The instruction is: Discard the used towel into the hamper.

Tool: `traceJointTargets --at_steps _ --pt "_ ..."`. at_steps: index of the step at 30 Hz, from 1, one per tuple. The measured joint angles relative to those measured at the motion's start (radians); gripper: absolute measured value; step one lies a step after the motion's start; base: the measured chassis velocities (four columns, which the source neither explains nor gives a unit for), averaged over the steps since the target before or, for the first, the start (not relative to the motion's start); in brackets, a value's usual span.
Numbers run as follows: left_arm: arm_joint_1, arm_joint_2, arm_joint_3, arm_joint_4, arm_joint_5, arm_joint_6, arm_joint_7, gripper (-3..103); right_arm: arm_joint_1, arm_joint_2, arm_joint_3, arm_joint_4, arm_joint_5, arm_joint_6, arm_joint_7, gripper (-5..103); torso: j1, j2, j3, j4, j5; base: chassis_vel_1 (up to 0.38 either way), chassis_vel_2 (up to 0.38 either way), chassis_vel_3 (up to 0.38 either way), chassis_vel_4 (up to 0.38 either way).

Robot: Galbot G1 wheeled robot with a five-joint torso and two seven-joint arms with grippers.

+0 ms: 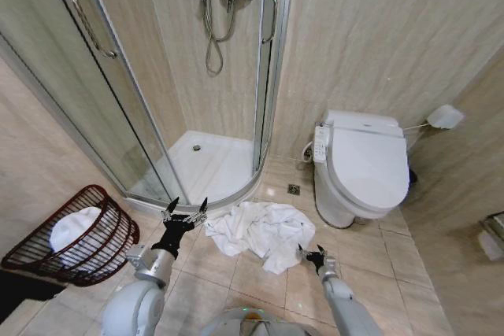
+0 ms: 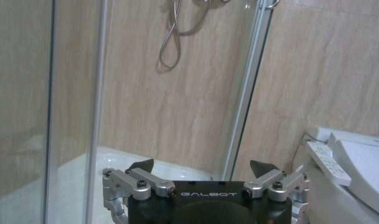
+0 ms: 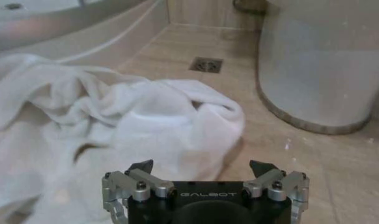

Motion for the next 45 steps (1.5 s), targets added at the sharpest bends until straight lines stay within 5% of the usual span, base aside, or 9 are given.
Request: traceJointTargets --at_steps 18,28,38,45 --pt "0.000 0.000 0.000 0.000 0.000 0.000 0.000 100 0.087 0.024 0.007 -0.143 -0.117 0.278 0.070 100 0.000 0.000 0.000 0.0003 -0.0001 0.000 0.000 0.000 0.000" --pt "0.000 0.000 0.000 0.000 0.000 0.000 0.000 100 0.116 -0.014 0.023 -0.185 -0.225 0.288 0.030 100 0.000 0.000 0.000 -0.0001 -0.0002 0.000 0.000 0.000 0.000" --pt "0.000 0.000 0.000 0.000 0.000 0.000 0.000 100 0.117 -0.039 0.015 -0.132 -0.001 0.160 -0.056 100 0.000 0.000 0.000 0.0000 0.0000 0.000 0.000 0.000 0.000" --pt "0.000 0.000 0.000 0.000 0.000 0.000 0.000 100 0.118 -0.017 0.009 -0.112 -0.004 0.144 -0.024 100 0.000 0.000 0.000 0.0002 0.0003 0.000 0.000 0.000 0.000"
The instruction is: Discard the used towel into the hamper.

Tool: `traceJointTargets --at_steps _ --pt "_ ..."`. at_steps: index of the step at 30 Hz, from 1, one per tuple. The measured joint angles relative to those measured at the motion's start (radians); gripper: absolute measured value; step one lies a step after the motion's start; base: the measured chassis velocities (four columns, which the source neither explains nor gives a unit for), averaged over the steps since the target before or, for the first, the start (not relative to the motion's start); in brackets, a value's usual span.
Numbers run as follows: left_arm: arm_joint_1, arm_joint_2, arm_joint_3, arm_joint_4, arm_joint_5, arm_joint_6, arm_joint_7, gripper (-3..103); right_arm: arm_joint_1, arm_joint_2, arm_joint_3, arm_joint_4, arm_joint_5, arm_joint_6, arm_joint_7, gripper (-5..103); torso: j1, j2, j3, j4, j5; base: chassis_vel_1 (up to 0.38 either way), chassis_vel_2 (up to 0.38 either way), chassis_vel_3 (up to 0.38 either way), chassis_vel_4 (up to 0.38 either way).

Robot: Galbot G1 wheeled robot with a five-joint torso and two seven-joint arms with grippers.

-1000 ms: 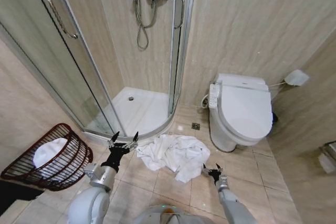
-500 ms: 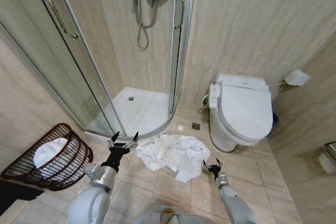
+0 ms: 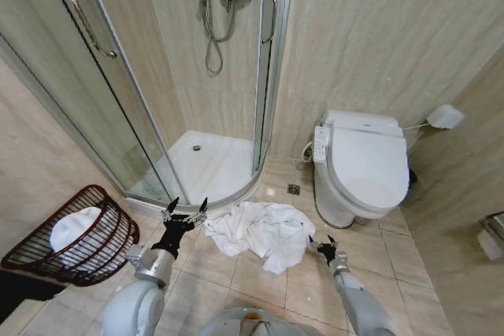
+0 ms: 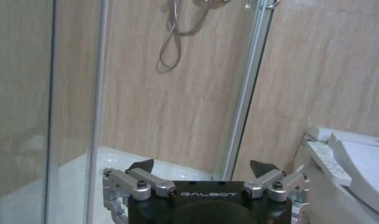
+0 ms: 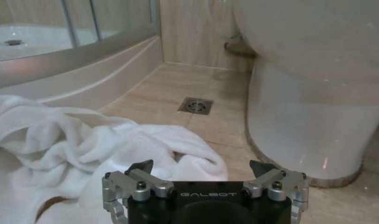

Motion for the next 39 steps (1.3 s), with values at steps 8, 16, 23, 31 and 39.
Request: traceJointTargets --at_steps 8,16,23,31,39 --pt "0.000 0.000 0.000 0.000 0.000 0.000 0.000 100 0.007 0.012 0.003 -0.014 -0.016 0.014 0.012 100 0.002 0.006 0.003 0.0001 -0.0006 0.000 0.000 0.000 0.000" --pt "0.000 0.000 0.000 0.000 0.000 0.000 0.000 100 0.008 0.005 0.008 -0.031 -0.018 0.042 -0.023 100 0.011 0.026 0.014 0.0001 -0.0004 0.000 0.000 0.000 0.000" --pt "0.000 0.000 0.000 0.000 0.000 0.000 0.000 100 0.000 0.008 0.014 -0.039 -0.012 0.061 -0.037 100 0.014 0.035 0.021 0.0001 -0.0003 0.000 0.000 0.000 0.000" --pt "0.000 0.000 0.000 0.000 0.000 0.000 0.000 100 -0.004 0.003 0.014 -0.041 -0.005 0.064 -0.042 100 0.004 0.009 0.005 0.0001 -0.0004 0.000 0.000 0.000 0.000" --pt "0.000 0.000 0.000 0.000 0.000 0.000 0.000 100 0.000 0.002 0.014 -0.044 -0.005 0.091 -0.044 100 -0.011 -0.028 -0.018 0.0002 -0.0004 0.000 0.000 0.000 0.000"
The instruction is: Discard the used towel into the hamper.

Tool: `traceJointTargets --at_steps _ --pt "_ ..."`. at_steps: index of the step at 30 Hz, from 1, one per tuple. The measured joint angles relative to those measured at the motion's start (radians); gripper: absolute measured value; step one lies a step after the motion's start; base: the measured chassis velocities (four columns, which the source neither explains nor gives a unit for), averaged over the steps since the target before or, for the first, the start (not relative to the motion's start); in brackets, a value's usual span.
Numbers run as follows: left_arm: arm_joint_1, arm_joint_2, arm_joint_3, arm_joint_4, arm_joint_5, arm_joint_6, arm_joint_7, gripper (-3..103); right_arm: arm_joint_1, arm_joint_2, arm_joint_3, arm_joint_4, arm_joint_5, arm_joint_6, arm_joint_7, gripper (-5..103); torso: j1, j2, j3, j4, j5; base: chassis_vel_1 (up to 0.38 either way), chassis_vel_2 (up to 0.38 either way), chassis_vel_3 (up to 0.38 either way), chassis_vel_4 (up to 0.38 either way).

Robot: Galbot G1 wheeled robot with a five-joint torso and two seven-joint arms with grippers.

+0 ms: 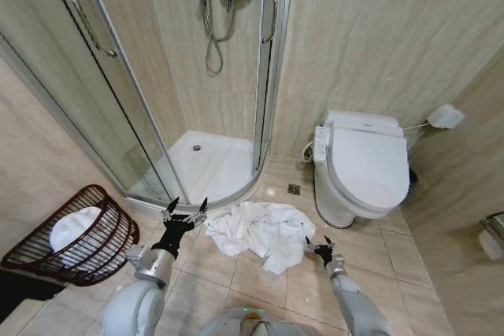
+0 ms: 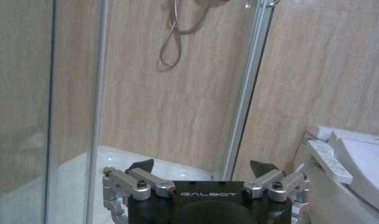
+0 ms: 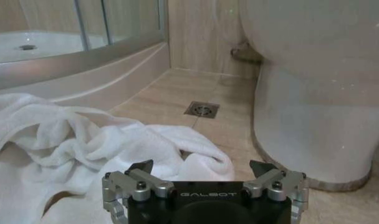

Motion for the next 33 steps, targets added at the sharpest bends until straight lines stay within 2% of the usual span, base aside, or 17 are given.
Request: traceJointTargets --at_steps 16,26,33 --pt "0.000 0.000 0.000 0.000 0.000 0.000 0.000 100 0.005 -0.010 -0.004 -0.007 -0.011 0.044 -0.005 100 -0.026 -0.069 -0.042 0.0000 0.0000 0.000 0.000 0.000 0.000" --pt "0.000 0.000 0.000 0.000 0.000 0.000 0.000 100 0.031 -0.026 -0.004 -0.030 -0.121 0.081 0.002 100 -0.044 -0.115 -0.070 -0.0001 0.0002 0.000 0.000 0.000 0.000" --pt "0.000 0.000 0.000 0.000 0.000 0.000 0.000 100 0.051 -0.045 -0.007 -0.010 -0.139 0.084 0.001 100 -0.052 -0.139 -0.087 0.0000 0.0001 0.000 0.000 0.000 0.000"
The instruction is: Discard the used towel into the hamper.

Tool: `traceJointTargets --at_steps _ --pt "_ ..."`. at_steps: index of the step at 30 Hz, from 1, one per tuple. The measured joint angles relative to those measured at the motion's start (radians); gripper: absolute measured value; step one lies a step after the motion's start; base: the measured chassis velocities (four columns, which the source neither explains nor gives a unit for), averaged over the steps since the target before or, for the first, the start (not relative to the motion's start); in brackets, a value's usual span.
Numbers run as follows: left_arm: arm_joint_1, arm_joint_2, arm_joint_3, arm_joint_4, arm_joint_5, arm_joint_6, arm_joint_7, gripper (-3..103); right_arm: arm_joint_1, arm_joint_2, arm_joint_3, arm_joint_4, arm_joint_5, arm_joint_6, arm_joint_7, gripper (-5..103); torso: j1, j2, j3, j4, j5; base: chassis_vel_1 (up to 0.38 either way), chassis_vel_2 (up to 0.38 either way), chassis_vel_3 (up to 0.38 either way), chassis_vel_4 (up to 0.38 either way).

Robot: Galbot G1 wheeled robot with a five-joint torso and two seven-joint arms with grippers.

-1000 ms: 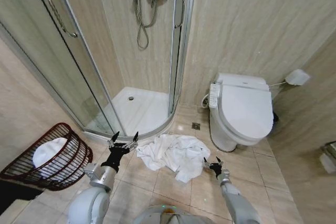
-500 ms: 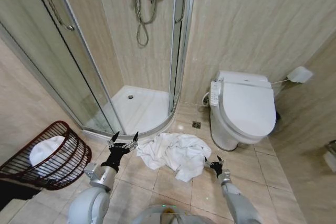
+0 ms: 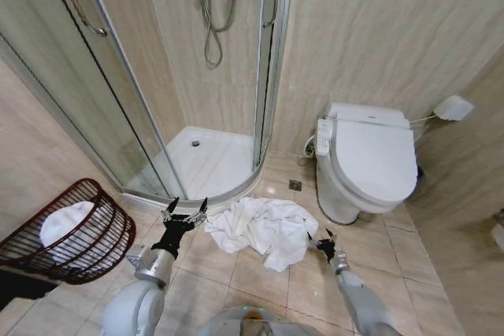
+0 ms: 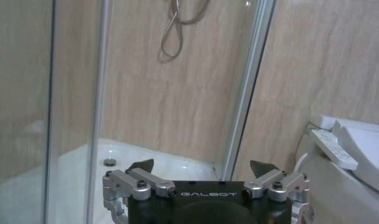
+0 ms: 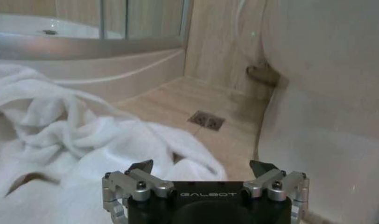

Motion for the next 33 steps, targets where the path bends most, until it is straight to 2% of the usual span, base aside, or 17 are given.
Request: traceJointTargets --at_steps 8,10,11,13,16,18,23,27,33 --pt "0.000 0.000 0.000 0.000 0.000 0.000 0.000 100 0.009 0.007 -0.001 0.017 0.042 -0.016 -0.012 100 -0.012 -0.033 -0.021 0.0000 -0.0001 0.000 0.000 0.000 0.000" --pt "0.000 0.000 0.000 0.000 0.000 0.000 0.000 100 0.015 0.016 -0.008 0.010 0.125 -0.015 -0.095 100 -0.016 -0.046 -0.030 0.0000 0.0000 0.000 0.000 0.000 0.000" --pt "0.000 0.000 0.000 0.000 0.000 0.000 0.000 100 0.015 0.016 -0.008 0.010 0.125 -0.015 -0.095 100 -0.016 -0.046 -0.030 0.0000 0.0000 0.000 0.000 0.000 0.000" --pt "0.000 0.000 0.000 0.000 0.000 0.000 0.000 100 0.022 0.029 -0.018 0.007 0.194 -0.009 -0.157 100 -0.021 -0.058 -0.037 0.0000 0.0000 0.000 0.000 0.000 0.000" --pt "0.000 0.000 0.000 0.000 0.000 0.000 0.000 100 0.025 0.032 -0.018 0.006 0.201 -0.007 -0.167 100 -0.022 -0.061 -0.039 0.0000 0.0000 0.000 0.000 0.000 0.000" --pt "0.000 0.000 0.000 0.000 0.000 0.000 0.000 100 0.038 0.042 -0.018 0.000 0.211 -0.001 -0.200 100 -0.026 -0.076 -0.050 0.0002 -0.0002 0.000 0.000 0.000 0.000" --pt "0.000 0.000 0.000 0.000 0.000 0.000 0.000 100 0.035 0.051 -0.018 0.006 0.211 -0.005 -0.184 100 -0.031 -0.089 -0.058 0.0000 -0.0001 0.000 0.000 0.000 0.000" --pt "0.000 0.000 0.000 0.000 0.000 0.000 0.000 100 0.005 0.054 -0.018 0.050 0.224 -0.069 -0.146 100 -0.033 -0.092 -0.058 0.0000 -0.0001 0.000 0.000 0.000 0.000" --pt "0.000 0.000 0.000 0.000 0.000 0.000 0.000 100 -0.017 0.047 -0.016 0.055 0.266 -0.113 -0.186 100 -0.034 -0.091 -0.057 0.0000 -0.0001 0.000 0.000 0.000 0.000"
